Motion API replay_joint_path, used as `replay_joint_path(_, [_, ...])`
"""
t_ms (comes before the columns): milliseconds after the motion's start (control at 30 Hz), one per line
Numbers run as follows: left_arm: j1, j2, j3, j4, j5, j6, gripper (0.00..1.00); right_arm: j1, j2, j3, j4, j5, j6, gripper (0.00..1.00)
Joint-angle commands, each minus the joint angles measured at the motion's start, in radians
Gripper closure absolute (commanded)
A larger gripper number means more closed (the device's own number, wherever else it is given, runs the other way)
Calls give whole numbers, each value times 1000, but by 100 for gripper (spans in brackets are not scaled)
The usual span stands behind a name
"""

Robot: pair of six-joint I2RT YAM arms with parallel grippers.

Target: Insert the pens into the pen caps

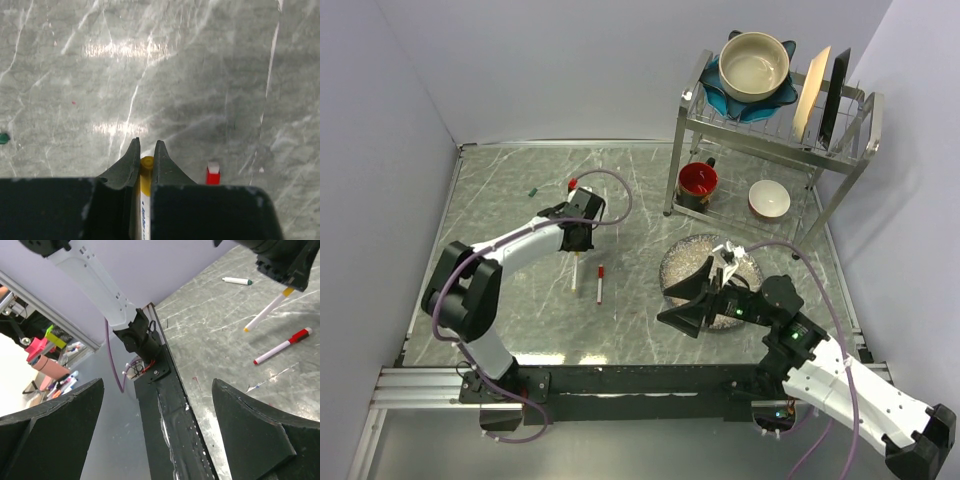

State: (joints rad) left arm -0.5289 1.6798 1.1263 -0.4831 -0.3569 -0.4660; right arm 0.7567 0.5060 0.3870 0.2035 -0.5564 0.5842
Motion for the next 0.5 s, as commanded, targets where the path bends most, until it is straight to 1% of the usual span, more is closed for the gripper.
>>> replay_joint_path(0, [24,78,55,-6,-1,-25,98,3,-50,30,-36,29,-41,4])
replay_joint_path(100, [33,115,64,-26,3,-33,97,3,-76,32,-68,44,-56,4])
replay_joint_path(200, [33,115,55,-17,18,-45,96,6,-92,30,-81,35,-57,4])
replay_joint_path(267, [33,107,41,6,50,-46,94,4,-101,33,-88,29,-58,3])
replay_joint_path(333, [33,103,24,32,87,-51,88,4,-110,33,-99,36,-58,3])
replay_joint_path(400, [33,113,26,32,101,-56,86,4,-119,38,-107,44,-60,3])
replay_joint_path(433, [33,116,27,25,110,-57,81,4,-124,39,-113,46,-60,3])
replay_joint_path(467, [33,118,30,14,108,-66,79,3,-127,39,-116,46,-58,3])
